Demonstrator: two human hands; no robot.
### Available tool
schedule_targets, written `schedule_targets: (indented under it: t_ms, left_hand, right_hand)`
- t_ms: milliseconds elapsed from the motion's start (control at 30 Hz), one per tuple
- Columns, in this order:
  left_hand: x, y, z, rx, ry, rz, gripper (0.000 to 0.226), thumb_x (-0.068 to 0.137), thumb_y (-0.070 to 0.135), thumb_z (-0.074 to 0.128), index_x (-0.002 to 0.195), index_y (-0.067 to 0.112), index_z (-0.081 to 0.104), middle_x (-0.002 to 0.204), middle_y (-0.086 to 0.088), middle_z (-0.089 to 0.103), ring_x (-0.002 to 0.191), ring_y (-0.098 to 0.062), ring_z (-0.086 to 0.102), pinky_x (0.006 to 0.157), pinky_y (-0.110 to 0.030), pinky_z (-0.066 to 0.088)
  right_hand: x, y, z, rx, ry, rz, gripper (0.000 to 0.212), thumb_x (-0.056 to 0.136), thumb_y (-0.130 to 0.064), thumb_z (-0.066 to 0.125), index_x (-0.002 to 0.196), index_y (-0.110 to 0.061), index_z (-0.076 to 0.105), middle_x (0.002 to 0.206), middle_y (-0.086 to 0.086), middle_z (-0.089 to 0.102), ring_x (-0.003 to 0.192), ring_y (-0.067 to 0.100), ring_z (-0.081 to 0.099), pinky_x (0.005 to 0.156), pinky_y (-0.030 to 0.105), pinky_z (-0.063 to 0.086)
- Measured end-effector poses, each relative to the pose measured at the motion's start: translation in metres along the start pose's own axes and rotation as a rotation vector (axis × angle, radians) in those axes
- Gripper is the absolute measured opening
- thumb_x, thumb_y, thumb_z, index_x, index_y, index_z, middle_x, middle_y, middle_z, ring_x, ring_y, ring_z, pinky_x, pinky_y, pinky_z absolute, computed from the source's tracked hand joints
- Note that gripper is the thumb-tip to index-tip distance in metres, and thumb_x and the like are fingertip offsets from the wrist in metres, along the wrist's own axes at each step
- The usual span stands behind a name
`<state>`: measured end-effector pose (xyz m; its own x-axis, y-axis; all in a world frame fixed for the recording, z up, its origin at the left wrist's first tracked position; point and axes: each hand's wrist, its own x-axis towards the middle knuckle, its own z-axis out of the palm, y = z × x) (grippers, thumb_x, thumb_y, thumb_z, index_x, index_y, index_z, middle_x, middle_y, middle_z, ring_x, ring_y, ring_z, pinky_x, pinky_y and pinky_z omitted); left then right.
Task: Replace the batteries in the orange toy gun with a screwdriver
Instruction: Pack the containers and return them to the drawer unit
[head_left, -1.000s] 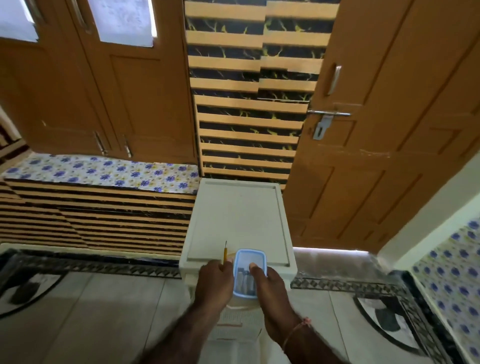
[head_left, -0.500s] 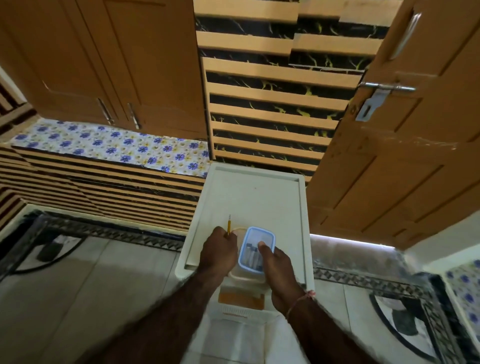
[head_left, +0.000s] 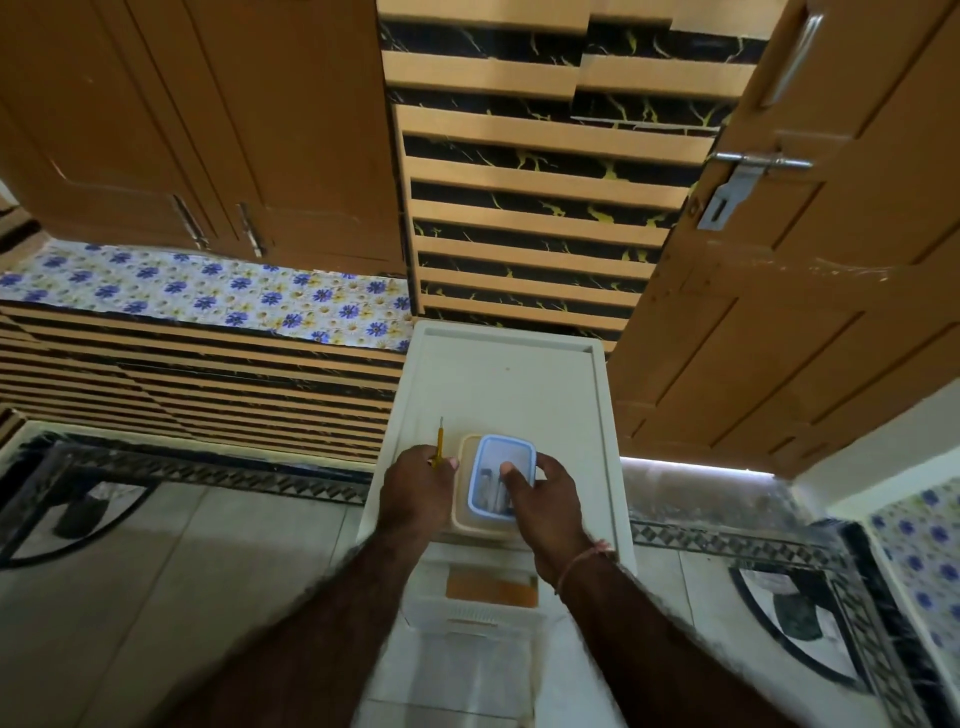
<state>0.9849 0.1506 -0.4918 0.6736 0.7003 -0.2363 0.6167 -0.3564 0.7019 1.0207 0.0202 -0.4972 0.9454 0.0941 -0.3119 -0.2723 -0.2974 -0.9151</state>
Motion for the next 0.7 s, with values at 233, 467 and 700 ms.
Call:
schedule_targets:
  t_ms: [233,467,700]
  left_hand:
    - [0.011,-0.007,-0.008,-0.104,-0.067,-0.070,0.032,0.093,0.015,0.061,0.125,0.011,0.064,0.130,-0.009,0.063,0.118,-0.027,0.058,0.095,-0.029,0.043]
    - [-0.070,-0.072,-0.009,0.128,-0.001,0.426,0.026,0.095,0.029,0.056,0.070,0.029,0.049,0.065,0.010,0.054,0.060,-0.008,0.053,0.056,-0.025,0.045]
    - [-0.075,-0.123,0.007,0.512,-0.129,0.830,0.038,0.066,0.044,0.073,0.099,0.028,0.063,0.077,0.010,0.069,0.063,-0.011,0.067,0.050,-0.022,0.053]
  right_hand:
    - [-0.035,0.021,-0.014,-0.183,0.265,-0.163,0.029,0.092,-0.044,0.054,0.107,-0.020,0.061,0.100,0.001,0.065,0.090,0.016,0.062,0.082,0.041,0.055]
    - [-0.092,0.085,-0.021,-1.167,-0.048,-0.722,0.032,0.055,-0.039,0.085,0.079,-0.026,0.068,0.070,-0.003,0.062,0.060,0.016,0.062,0.039,0.028,0.045]
    - [-0.071,0.083,-0.023,-1.274,-0.058,-0.734,0.035,0.046,-0.025,0.090,0.063,-0.025,0.059,0.061,-0.003,0.059,0.053,0.020,0.060,0.036,0.028,0.040]
